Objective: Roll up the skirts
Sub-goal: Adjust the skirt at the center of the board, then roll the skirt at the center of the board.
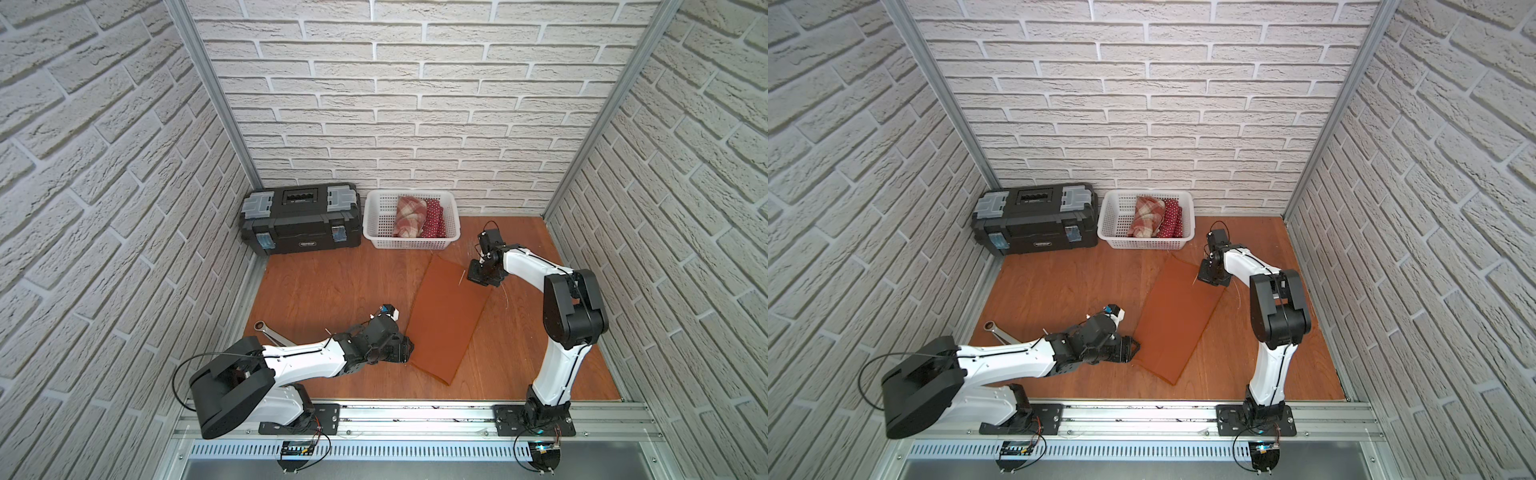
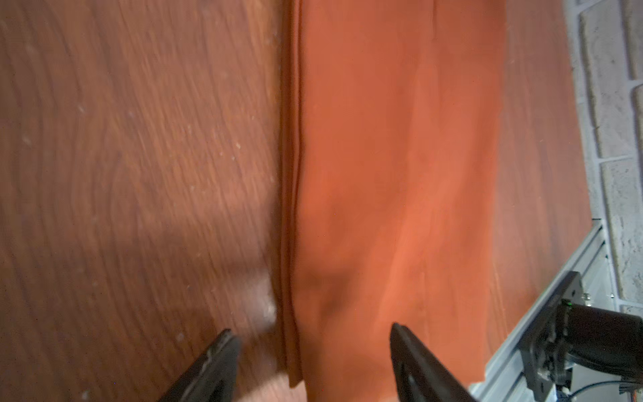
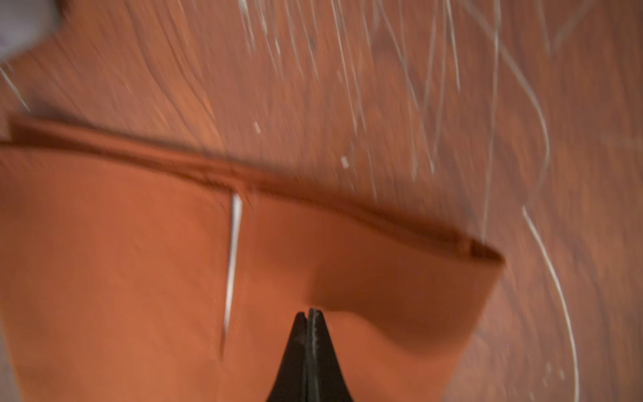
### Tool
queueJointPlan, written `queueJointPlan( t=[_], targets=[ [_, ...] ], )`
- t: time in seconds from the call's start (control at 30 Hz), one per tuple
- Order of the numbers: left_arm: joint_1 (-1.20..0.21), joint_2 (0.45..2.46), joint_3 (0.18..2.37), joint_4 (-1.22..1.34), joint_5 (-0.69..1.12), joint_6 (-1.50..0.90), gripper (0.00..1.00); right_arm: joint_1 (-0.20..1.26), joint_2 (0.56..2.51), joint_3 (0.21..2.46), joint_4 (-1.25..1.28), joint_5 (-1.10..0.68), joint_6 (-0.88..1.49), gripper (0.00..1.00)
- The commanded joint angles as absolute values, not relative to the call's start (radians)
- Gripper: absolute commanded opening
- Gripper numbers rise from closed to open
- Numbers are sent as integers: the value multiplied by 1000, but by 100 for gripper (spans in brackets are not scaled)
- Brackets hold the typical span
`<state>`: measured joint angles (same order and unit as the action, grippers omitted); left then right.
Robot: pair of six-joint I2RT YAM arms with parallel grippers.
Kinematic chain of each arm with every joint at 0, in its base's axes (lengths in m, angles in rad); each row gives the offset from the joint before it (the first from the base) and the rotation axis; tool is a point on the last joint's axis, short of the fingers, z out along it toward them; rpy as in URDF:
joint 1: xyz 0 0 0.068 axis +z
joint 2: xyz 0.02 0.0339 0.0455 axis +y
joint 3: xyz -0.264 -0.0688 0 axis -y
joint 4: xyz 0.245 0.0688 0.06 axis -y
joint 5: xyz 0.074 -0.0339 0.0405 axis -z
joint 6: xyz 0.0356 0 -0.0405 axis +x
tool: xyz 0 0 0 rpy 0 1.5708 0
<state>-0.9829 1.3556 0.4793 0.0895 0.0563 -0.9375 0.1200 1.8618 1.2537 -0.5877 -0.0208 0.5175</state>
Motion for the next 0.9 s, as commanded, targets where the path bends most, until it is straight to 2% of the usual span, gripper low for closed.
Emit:
queueJointPlan(
  t=[0.0,0.1,0.13,0.2,0.27,0.37,0.5,0.67,0.87],
  targets=[
    [-987,1401,461,88,132,-948,65,149,1702,1158,-581,-24,540,4],
    [-997,1423,450,137,181,-973,57,177,1607,1070,-579,-12,554,5],
    [-1004,1431,445,162,188,-984,52,186,1576,1040,-575,-13,559,5],
    [-1006,1458,447,198,210,-998,35,200,1525,995,-578,-9,571,4],
    [-1006,1480,459,210,229,-1007,13,207,1473,959,-587,-9,574,5],
    [-1006,1477,474,206,236,-1015,0,223,1401,924,-604,-6,569,5],
    [-1004,1437,564,101,205,-992,0,320,1299,880,-651,16,552,11],
    [-985,1415,681,-16,225,-1001,0,626,1109,764,-705,144,597,36],
    [-943,1402,719,-61,321,-1064,0,979,789,554,-662,323,698,61]
  ],
)
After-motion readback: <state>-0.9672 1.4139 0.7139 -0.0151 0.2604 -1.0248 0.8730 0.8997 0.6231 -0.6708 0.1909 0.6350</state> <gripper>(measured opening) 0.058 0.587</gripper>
